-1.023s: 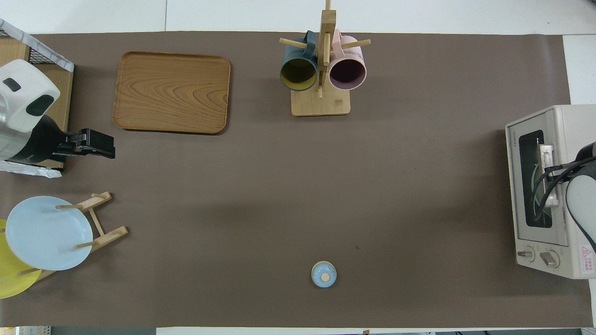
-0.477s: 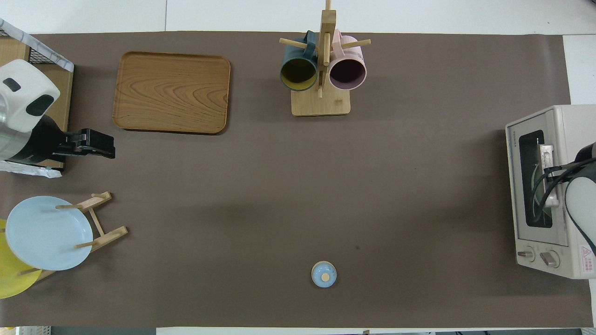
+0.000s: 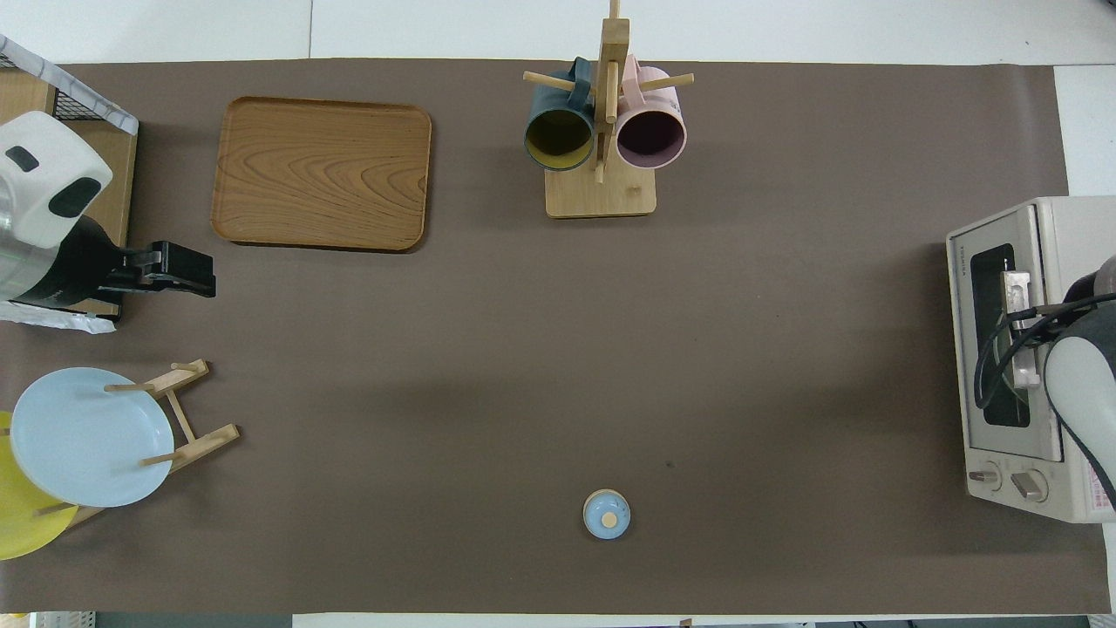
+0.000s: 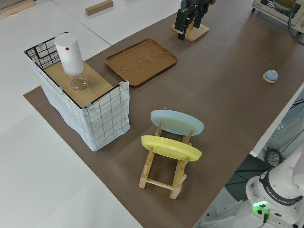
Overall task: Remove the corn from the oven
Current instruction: 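Reach the right gripper into the open toaster oven toward the plate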
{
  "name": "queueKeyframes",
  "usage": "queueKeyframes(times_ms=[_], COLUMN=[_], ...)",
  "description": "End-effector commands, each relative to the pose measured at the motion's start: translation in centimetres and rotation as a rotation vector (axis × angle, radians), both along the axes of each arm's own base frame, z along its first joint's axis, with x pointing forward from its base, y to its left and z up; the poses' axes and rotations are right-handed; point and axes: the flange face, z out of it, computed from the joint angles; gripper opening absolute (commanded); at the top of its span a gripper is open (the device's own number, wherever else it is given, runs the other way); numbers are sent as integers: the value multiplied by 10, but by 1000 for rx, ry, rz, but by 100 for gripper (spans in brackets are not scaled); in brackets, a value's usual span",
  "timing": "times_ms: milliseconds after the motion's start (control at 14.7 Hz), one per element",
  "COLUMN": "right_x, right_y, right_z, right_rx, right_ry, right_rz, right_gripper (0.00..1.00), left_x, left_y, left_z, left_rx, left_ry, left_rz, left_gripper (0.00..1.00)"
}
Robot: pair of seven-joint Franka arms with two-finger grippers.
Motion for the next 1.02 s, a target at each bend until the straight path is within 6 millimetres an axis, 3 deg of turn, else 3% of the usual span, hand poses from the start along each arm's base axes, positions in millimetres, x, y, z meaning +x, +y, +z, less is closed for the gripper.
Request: queueKeyframes(times_ms=[0, 409, 818, 955], right_x=[-6, -4, 7, 9], right_y=[0, 11, 53, 55], right_z=[-18, -36, -49, -55], right_rx=[-8, 3, 0, 7], right_ry=[7, -2, -16, -11], right_rz=[-8, -13, -9, -14], right_gripper=[0, 0, 0, 0], left_x=[-4, -4, -4, -4], left_y=[3, 2, 2, 2], left_z=[7, 7, 6, 7], left_rx=[-5, -4, -4, -4], left_ry=[-2, -2, -1, -2], left_rz=[12, 10, 10, 11], left_gripper=[100, 100, 100, 100])
